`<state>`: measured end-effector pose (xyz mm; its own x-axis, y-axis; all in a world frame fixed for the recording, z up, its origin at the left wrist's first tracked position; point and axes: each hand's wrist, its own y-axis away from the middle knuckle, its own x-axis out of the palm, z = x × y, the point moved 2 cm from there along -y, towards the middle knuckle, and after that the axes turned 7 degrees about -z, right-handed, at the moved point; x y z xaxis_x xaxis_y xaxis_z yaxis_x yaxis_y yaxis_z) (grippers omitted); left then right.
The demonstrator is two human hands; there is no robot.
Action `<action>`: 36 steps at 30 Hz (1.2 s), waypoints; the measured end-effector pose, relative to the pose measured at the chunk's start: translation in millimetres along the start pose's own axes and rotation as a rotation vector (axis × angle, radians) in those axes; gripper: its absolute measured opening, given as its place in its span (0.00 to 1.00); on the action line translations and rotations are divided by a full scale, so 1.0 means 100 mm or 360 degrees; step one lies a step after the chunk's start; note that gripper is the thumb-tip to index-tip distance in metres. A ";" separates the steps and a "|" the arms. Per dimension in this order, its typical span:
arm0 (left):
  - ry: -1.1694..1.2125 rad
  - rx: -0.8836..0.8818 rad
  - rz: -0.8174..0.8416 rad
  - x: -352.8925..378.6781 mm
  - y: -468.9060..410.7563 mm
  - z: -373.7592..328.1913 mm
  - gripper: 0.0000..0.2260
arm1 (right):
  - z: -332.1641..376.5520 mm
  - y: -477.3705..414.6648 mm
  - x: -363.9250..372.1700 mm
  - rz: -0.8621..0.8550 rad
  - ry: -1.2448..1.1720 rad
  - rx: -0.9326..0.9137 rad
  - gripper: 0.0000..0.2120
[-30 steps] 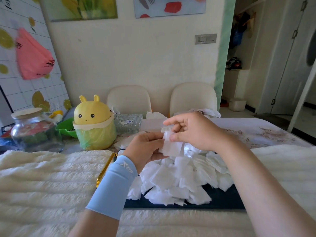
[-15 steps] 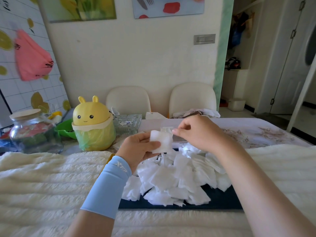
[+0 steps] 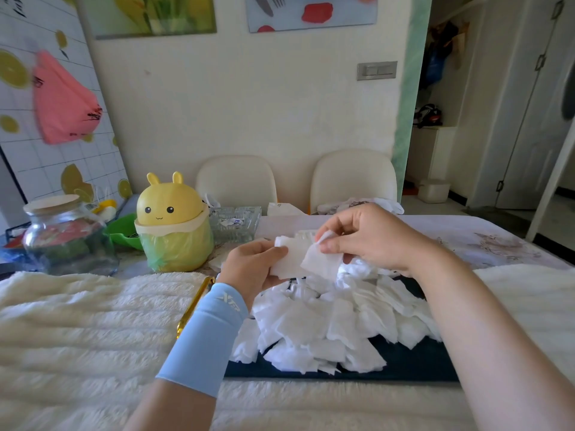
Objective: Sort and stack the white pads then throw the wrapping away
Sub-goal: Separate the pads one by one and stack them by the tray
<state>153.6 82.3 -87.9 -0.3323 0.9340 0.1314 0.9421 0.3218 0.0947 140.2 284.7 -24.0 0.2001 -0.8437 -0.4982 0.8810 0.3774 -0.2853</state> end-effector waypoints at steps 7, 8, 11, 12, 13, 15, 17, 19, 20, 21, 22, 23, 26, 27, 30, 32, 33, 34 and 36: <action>0.0047 -0.0025 0.0401 0.15 0.14 -0.04 0.06 | 0.00 -0.07 0.26 -0.0107 0.0113 -0.0090 0.08; 0.0076 -0.0045 0.0423 0.15 0.15 -0.04 0.07 | -0.01 -0.07 0.27 -0.0164 0.0150 -0.0093 0.10; 0.0106 -0.0078 0.0455 0.13 0.15 -0.05 0.10 | -0.03 -0.08 0.28 -0.0310 0.0327 -0.0164 0.14; 0.0121 -0.0083 0.0488 0.12 0.15 -0.06 0.12 | -0.04 -0.09 0.29 -0.0331 0.0364 -0.0196 0.15; 0.0128 -0.0081 0.0536 0.12 0.16 -0.07 0.13 | -0.05 -0.10 0.29 -0.0343 0.0398 -0.0213 0.17; 0.0078 -0.0029 0.0628 0.11 0.18 -0.09 0.13 | -0.10 -0.12 0.28 -0.0371 0.0447 -0.0188 0.19; -0.0011 0.0042 0.0630 0.08 0.18 -0.09 0.11 | -0.13 -0.13 0.27 -0.0374 0.0369 -0.0105 0.20; -0.0082 0.0067 0.0588 0.05 0.14 -0.08 0.15 | -0.17 -0.13 0.26 -0.0404 0.0221 0.0009 0.18; -0.0095 0.0069 0.0558 0.02 0.12 -0.07 0.16 | -0.17 -0.13 0.26 -0.0463 0.0204 0.0032 0.16; -0.0085 0.0062 0.0514 -0.01 0.09 -0.07 0.17 | -0.16 -0.12 0.25 -0.0524 0.0274 0.0012 0.12; -0.0060 0.0054 0.0454 -0.04 0.06 -0.07 0.18 | -0.13 -0.10 0.24 -0.0529 0.0399 -0.0037 0.08; -0.0023 0.0050 0.0374 -0.08 0.02 -0.06 0.18 | -0.08 -0.08 0.26 -0.0428 0.0521 -0.0089 0.06; 0.0084 0.0057 0.0144 -0.20 -0.09 -0.04 0.18 | 0.06 0.02 0.45 0.0242 0.0656 -0.0110 0.07; 0.0105 0.0058 0.0109 -0.23 -0.11 -0.04 0.18 | 0.08 0.05 0.53 0.0415 0.0718 -0.0099 0.09; 0.0169 0.0044 0.0043 -0.26 -0.13 -0.03 0.14 | 0.06 0.08 0.70 0.0662 0.0907 -0.0113 0.18; 0.0207 0.0017 -0.0009 -0.28 -0.15 -0.03 0.11 | 0.04 0.09 0.74 0.0726 0.1011 -0.0093 0.20; 0.0223 -0.0001 -0.0031 -0.28 -0.16 -0.03 0.11 | 0.02 0.09 0.75 0.0732 0.1033 -0.0077 0.19; 0.0237 -0.0017 -0.0047 -0.27 -0.16 -0.03 0.11 | 0.01 0.08 0.74 0.0721 0.1020 -0.0066 0.17; 0.0243 -0.0029 -0.0069 -0.26 -0.16 -0.03 0.11 | 0.00 0.08 0.72 0.0665 0.0960 -0.0030 0.13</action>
<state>147.1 52.3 -90.0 -0.3771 0.8843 0.2755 0.9261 0.3572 0.1211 161.5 226.4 -62.0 0.2425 -0.2731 -0.9309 0.7742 0.6327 0.0161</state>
